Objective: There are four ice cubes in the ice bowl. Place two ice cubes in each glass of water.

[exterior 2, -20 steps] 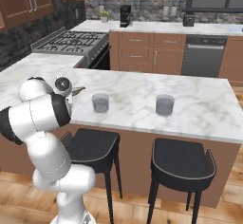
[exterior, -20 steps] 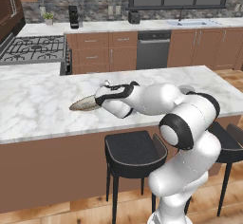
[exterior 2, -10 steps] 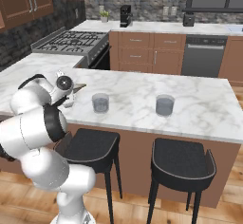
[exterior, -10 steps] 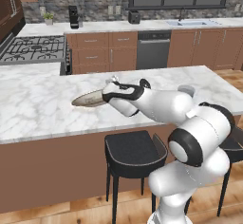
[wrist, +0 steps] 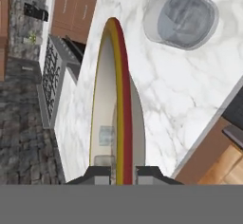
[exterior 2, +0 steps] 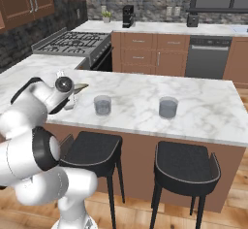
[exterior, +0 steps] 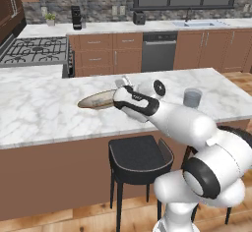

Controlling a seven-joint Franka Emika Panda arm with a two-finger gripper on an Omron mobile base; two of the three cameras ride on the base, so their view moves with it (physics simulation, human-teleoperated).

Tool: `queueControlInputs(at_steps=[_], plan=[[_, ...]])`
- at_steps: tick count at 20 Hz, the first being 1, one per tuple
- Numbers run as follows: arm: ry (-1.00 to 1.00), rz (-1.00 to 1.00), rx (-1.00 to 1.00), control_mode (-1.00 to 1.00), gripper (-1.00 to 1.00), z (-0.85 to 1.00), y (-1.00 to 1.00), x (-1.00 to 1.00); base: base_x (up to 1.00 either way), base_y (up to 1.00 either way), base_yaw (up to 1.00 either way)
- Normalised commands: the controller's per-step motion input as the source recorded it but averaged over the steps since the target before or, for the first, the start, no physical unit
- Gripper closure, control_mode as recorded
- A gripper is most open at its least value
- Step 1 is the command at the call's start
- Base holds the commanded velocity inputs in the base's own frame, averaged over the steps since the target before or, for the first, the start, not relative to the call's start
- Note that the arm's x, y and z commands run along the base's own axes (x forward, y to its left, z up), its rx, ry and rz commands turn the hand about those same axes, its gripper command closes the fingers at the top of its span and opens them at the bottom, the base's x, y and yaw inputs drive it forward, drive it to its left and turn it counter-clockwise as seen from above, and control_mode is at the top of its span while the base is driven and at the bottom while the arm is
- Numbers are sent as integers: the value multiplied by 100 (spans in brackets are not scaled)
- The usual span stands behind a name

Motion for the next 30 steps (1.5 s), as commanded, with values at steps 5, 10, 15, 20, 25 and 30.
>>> queueControlInputs(at_steps=[5, 10, 15, 20, 25, 30], plan=[[11, -6, 2, -100, 100, 39, -8, -33, 0, 0, 0], [14, -8, 8, -100, 100, 39, -15, -29, 0, 0, 0], [2, -10, 4, -100, 100, 36, -9, -26, 0, 0, 0], [-5, -14, -1, -100, 100, 27, 0, -27, 0, 0, 0], [-14, -22, -3, -100, 100, 19, 0, -33, 0, 0, 0], [-18, -30, -3, -100, 100, 14, 0, -31, 0, 0, 0]])
